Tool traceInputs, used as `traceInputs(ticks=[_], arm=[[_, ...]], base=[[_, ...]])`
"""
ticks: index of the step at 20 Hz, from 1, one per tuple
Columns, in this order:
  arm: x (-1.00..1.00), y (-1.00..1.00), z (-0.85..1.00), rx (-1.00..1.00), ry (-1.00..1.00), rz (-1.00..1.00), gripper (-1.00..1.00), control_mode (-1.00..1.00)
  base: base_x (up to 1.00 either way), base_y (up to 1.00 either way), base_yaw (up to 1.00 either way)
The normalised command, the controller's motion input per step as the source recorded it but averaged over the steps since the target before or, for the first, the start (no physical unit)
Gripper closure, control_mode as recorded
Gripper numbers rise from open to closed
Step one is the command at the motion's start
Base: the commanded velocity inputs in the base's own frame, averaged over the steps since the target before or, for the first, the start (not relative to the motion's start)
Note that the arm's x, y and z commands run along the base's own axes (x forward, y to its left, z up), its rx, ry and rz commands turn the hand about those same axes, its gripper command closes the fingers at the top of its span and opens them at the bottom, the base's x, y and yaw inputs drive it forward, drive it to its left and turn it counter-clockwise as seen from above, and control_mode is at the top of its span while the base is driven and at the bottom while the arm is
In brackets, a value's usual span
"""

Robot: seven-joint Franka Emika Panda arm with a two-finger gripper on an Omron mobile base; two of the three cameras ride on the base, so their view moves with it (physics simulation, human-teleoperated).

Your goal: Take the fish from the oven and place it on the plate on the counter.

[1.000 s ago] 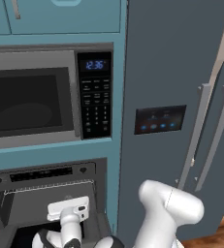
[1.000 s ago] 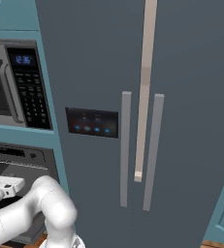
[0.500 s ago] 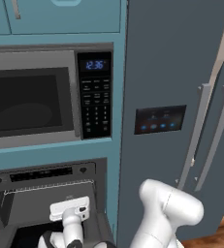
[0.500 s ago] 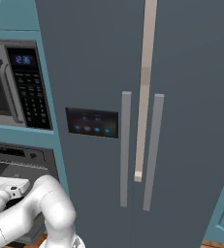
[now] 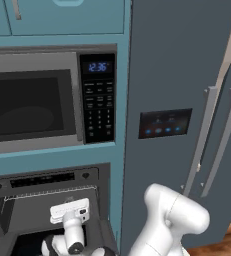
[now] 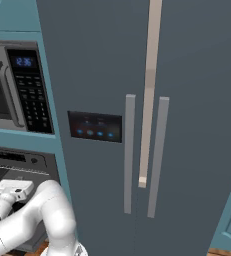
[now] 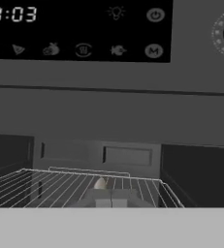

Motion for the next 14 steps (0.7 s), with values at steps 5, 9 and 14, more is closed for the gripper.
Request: traceInputs(ticks=[5, 9, 14], arm=[[0.21, 0.11, -0.33, 0.00, -0.17, 0.00, 1.00, -1.00], [0.25, 0.09, -0.22, 0.00, -0.15, 0.00, 1.00, -1.00], [0.07, 0.03, -0.27, 0.00, -0.15, 0.00, 1.00, -1.00]], base=[[0.00, 0.00, 0.00], [0.00, 0.00, 0.00], [0.00, 0.00, 0.00]])
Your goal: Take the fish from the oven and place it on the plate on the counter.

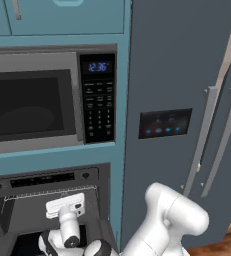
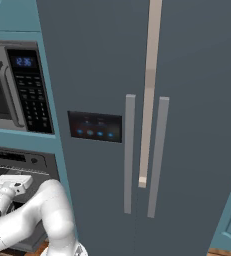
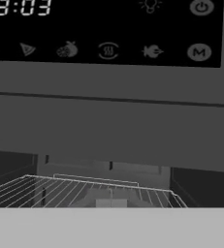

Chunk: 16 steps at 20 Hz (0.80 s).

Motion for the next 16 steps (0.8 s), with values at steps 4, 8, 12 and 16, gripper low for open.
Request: traceInputs(ticks=[4, 8, 12, 16], arm=[[0.02, 0.00, -0.36, 0.00, -0.20, -0.02, 1.00, -1.00], [0.00, 0.00, -0.24, 0.00, -0.21, -0.05, 1.00, -1.00], [0.00, 0.00, -0.10, 0.00, -0.15, -0.05, 1.00, -1.00], [0.00, 0.00, -0.25, 0.00, -0.15, -0.05, 1.00, -1.00]], base=[[0.00, 0.00, 0.00], [0.00, 0.00, 0.00], [0.00, 0.00, 0.00], [0.00, 0.00, 0.00]])
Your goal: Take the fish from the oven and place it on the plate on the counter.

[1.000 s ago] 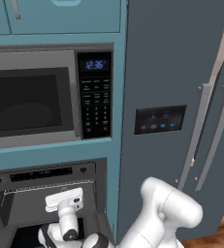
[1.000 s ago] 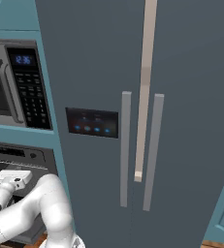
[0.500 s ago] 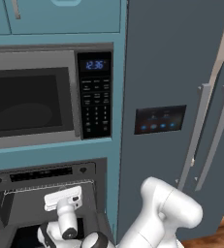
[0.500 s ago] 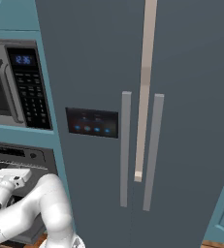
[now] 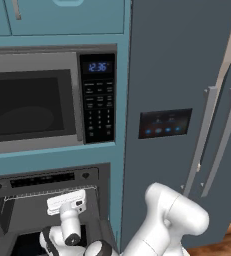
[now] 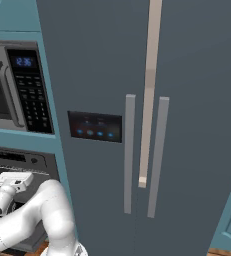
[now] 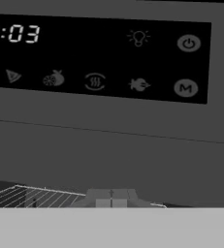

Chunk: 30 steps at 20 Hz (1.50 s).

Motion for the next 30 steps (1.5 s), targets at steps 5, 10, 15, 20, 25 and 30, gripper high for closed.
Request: traceInputs(ticks=[5, 10, 15, 20, 25, 30], arm=[[0.00, 0.00, -0.36, 0.00, -0.19, -0.03, 1.00, -1.00], [0.00, 0.00, -0.37, 0.00, -0.17, -0.03, 1.00, -1.00], [0.00, 0.00, -0.43, 0.00, -0.17, -0.02, 1.00, -1.00], [0.00, 0.00, -0.43, 0.00, -0.15, -0.02, 1.00, -1.00], [0.01, 0.00, -0.37, 0.00, -0.15, -0.02, 1.00, -1.00], [0.06, 0.00, -0.24, 0.02, -0.11, 0.00, 1.00, -1.00]], base=[[0.00, 0.00, 0.00], [0.00, 0.00, 0.00], [0.00, 0.00, 0.00], [0.00, 0.00, 0.00], [0.00, 0.00, 0.00], [0.00, 0.00, 0.00]])
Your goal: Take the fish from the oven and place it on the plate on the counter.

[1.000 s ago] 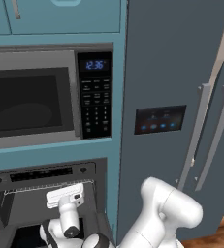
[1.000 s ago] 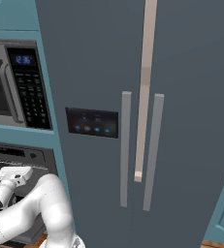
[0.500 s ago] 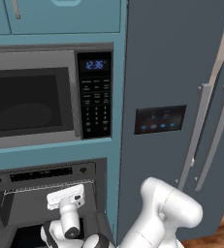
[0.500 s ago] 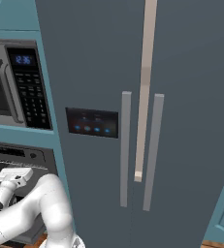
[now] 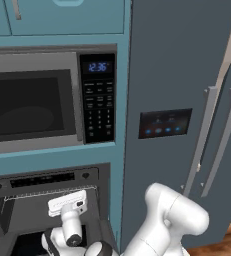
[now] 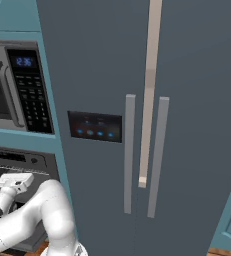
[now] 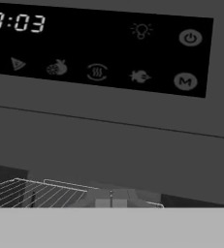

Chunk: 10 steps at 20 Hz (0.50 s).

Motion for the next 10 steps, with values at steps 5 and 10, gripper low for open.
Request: traceInputs(ticks=[5, 10], arm=[[0.01, 0.00, -0.02, 0.19, -0.02, 0.00, 1.00, -1.00], [0.31, 0.01, -0.15, 0.15, 0.00, 0.00, 1.00, -1.00]], base=[[0.00, 0.00, 0.00], [0.00, 0.00, 0.00]])
